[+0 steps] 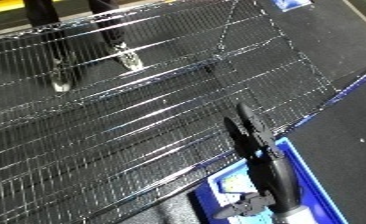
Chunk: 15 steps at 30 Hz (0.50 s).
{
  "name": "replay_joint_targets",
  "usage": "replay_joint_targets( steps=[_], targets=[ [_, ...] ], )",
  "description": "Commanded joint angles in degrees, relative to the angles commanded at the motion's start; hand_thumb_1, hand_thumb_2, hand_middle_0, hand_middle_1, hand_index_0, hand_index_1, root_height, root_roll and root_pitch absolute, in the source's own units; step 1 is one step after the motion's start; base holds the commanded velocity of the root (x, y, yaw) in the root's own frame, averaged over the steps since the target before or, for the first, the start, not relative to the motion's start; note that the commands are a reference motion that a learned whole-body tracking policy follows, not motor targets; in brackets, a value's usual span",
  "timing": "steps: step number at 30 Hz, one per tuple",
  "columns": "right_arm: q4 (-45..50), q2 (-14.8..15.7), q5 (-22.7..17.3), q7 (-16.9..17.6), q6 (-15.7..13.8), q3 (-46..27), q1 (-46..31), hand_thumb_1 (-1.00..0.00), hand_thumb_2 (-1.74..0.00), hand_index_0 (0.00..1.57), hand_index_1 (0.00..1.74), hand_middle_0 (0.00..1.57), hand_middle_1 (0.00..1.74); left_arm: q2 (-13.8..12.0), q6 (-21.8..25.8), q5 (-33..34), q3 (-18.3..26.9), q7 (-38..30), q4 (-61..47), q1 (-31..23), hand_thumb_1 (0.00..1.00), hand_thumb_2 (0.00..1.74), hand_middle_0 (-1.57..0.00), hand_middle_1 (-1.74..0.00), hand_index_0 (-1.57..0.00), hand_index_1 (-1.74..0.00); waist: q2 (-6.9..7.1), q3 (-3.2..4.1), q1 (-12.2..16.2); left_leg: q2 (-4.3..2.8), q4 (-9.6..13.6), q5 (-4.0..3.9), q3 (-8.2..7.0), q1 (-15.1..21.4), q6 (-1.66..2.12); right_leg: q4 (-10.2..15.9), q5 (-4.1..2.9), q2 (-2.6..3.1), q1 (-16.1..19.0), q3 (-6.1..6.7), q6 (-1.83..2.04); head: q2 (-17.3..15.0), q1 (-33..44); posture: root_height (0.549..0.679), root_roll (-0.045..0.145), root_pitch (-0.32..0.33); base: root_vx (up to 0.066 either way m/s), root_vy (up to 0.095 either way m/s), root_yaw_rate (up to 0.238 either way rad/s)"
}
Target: Pick up the object and place it into the box
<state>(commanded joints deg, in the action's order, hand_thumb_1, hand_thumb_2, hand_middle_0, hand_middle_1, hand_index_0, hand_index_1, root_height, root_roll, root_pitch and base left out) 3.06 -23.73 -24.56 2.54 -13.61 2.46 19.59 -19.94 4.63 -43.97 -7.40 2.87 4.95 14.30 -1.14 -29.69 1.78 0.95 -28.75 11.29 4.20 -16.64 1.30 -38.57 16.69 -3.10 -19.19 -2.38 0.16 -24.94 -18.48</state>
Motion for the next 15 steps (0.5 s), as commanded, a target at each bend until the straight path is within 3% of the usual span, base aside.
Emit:
replay_joint_targets(
  steps=[9,15],
  targets=[
    [-1.9,1.2,0.6,-1.1,0.5,2.1,1.8,0.00,0.00,0.00,0.00,0.00,0.00,-0.3,-0.5,0.6,-0.3,0.7,0.9,-0.1,1.00,1.74,-1.57,-1.74,-1.57,-1.74,1.11,-0.11,-2.6,0.21,-0.9,-0.26,1.42,-0.8,-0.13,-0.3,0.10,0.21,0.8,-1.52,0.01,-1.5,6.0,0.653,0.053,0.000,0.032,-0.054,0.156],
    [-3.5,1.6,-0.1,-1.1,0.5,2.8,2.2,0.00,0.00,0.00,0.00,0.00,0.00,-0.2,0.7,0.8,0.0,0.2,1.6,-0.1,1.00,1.74,-1.57,-1.74,-1.57,-1.74,1.61,-0.11,-3.9,0.15,-0.7,-0.70,1.99,-0.8,-0.09,-0.3,0.18,-0.06,1.3,-2.42,0.11,-2.2,8.1,0.653,0.050,-0.005,0.028,-0.024,0.126]
  ],
)
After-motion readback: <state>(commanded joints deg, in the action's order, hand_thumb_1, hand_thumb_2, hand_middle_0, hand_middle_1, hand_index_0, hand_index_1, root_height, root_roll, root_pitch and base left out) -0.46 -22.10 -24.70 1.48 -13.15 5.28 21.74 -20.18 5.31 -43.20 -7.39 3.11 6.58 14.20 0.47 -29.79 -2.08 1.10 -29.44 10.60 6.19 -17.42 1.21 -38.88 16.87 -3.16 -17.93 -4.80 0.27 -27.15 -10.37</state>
